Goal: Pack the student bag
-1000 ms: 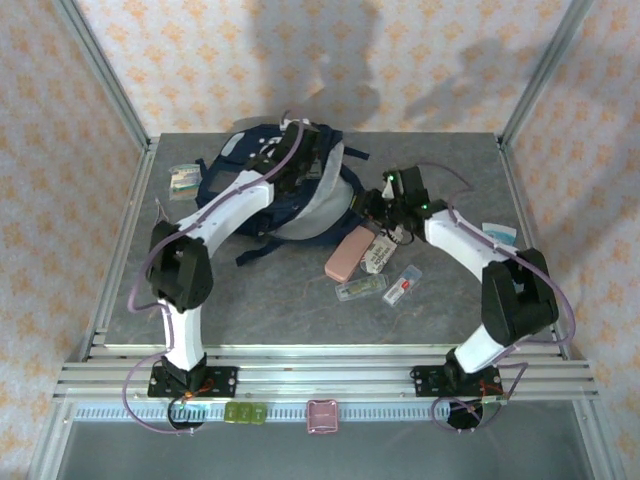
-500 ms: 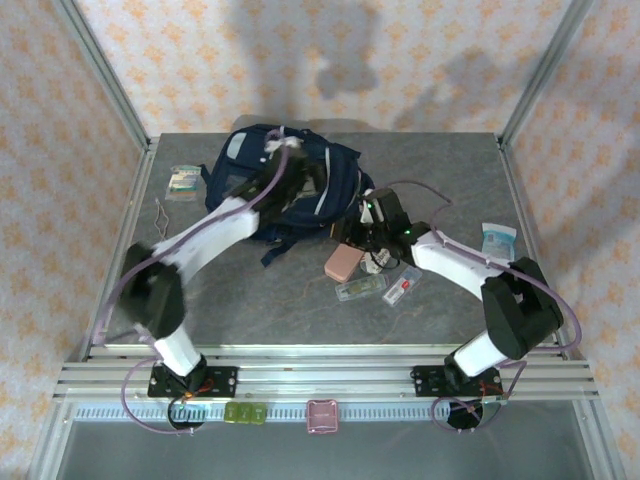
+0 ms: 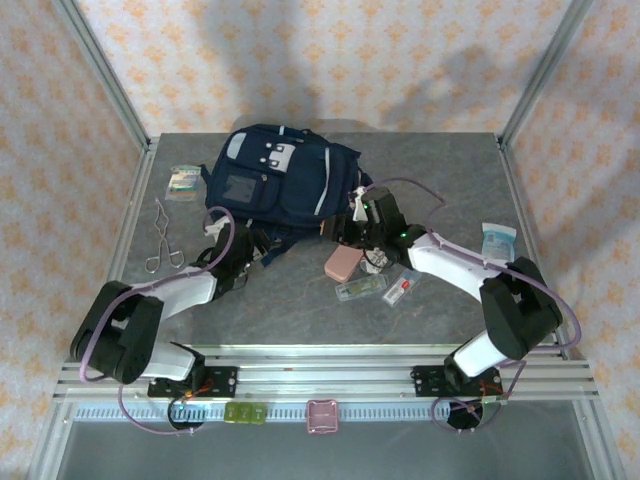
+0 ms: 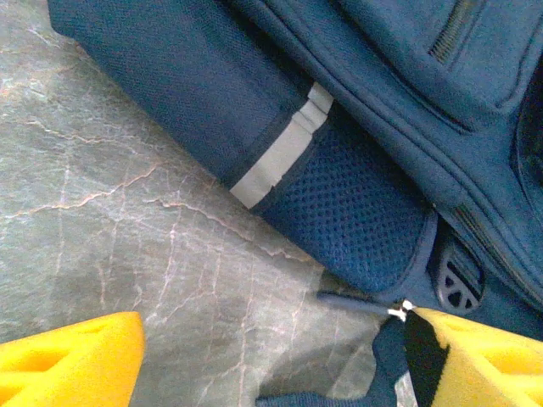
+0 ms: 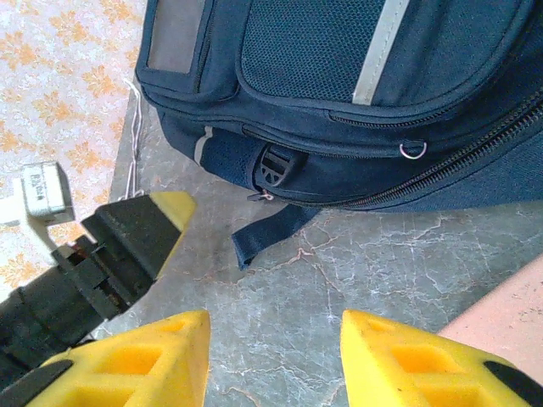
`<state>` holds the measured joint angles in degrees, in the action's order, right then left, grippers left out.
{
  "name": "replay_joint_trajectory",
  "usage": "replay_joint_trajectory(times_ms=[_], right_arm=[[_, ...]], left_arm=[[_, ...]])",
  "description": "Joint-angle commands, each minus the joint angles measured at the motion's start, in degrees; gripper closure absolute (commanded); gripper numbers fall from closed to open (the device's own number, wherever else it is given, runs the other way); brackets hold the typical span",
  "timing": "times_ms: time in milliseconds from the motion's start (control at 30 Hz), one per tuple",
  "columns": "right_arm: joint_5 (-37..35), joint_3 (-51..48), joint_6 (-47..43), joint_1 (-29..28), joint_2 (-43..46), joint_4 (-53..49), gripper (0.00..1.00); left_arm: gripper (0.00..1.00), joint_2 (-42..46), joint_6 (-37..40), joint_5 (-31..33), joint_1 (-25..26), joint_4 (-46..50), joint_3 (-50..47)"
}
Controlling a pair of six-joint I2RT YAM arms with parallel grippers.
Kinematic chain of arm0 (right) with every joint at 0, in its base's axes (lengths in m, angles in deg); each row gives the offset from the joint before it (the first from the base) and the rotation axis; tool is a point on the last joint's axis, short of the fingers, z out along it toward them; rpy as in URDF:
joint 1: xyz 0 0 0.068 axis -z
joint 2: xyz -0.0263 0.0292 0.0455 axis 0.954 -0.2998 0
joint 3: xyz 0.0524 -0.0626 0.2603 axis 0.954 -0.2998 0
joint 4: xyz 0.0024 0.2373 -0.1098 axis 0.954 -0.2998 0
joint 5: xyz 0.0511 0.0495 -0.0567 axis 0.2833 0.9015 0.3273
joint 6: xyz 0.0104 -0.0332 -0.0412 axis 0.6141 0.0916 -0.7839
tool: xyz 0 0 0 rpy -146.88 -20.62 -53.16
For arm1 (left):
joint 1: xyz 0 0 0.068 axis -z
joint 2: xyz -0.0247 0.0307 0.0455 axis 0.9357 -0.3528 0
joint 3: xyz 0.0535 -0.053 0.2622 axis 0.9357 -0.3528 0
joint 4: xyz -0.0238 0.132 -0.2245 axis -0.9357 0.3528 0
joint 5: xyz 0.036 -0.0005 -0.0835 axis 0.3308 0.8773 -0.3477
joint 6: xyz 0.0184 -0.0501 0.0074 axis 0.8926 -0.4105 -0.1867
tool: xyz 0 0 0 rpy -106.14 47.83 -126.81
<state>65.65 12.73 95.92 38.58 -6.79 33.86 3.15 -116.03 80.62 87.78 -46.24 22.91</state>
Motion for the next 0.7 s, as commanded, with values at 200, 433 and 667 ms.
replay_joint_trajectory(times_ms=[200, 433, 667], right_arm=[[0.30, -1.29, 0.94, -0.48, 0.94, 2.13, 0.57], [0.00, -0.51, 0.81, -0.48, 1.00, 1.45, 0.57], [0.76, -0.83, 0.50, -1.27, -1.20, 1.26, 0.59]], left_arm=[[0.18, -8.15, -4.24, -0.56, -3.67, -22.83, -1.65], [0.25, -18.11, -4.47, -3.21, -5.40, -23.60, 3.26], [0.94, -23.28, -5.09, -12.30, -8.01, -25.72, 6.91]])
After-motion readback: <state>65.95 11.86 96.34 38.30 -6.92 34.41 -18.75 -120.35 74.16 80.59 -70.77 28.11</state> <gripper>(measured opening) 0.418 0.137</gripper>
